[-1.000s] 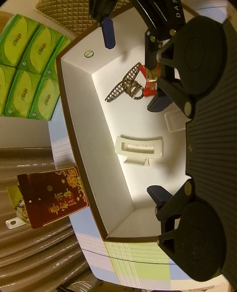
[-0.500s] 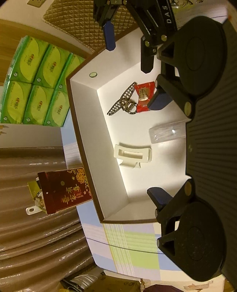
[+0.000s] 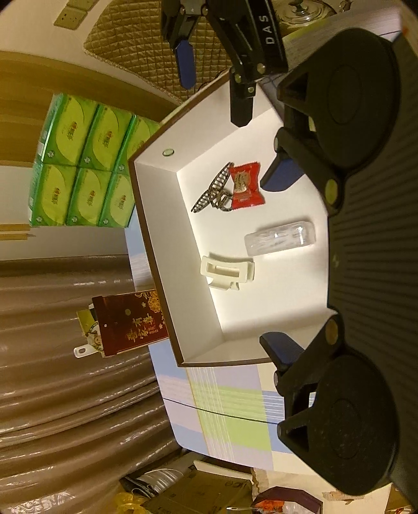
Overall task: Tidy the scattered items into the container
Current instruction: 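Withdraw both open tools from the box toward the toothbrush and cable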
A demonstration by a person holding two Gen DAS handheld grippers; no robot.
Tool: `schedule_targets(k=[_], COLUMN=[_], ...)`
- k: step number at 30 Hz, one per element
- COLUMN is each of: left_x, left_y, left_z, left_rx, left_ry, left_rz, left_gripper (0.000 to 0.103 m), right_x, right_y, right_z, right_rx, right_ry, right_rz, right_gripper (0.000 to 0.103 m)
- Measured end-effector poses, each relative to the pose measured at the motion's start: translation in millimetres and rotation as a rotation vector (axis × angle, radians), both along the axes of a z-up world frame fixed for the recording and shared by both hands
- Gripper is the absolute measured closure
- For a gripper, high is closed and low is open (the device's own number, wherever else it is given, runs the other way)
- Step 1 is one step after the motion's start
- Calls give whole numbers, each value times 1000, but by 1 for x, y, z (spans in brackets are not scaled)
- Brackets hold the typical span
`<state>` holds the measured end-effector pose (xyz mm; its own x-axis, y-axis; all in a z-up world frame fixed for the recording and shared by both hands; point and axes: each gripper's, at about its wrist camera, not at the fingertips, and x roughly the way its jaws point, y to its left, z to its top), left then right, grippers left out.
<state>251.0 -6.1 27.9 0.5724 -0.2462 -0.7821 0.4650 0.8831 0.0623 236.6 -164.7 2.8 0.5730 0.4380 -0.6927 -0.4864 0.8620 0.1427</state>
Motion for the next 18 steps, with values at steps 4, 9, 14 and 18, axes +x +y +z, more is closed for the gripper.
schedule_targets(k=[4,9,14,18], left_x=[-22,-52,-79,-95], left_y=[8,24,42,55], left_z=[7,9,6,-1], left_rx=[-19,-50,-67,-85], left_ry=[-13,-22,-27,-12], left_rz=[-1,7,32,59], left_gripper=[8,8,8,8], right_x=[-21,-47,-70,-86], right_y=[-5,-11,-17,-22], right_z=[4,4,-4,-12], right_rx=[7,40,56,67], right_ry=[-18,-19,-7,18], right_rz=[-7,-15,-30,-48], right_gripper=[13,13,13,13])
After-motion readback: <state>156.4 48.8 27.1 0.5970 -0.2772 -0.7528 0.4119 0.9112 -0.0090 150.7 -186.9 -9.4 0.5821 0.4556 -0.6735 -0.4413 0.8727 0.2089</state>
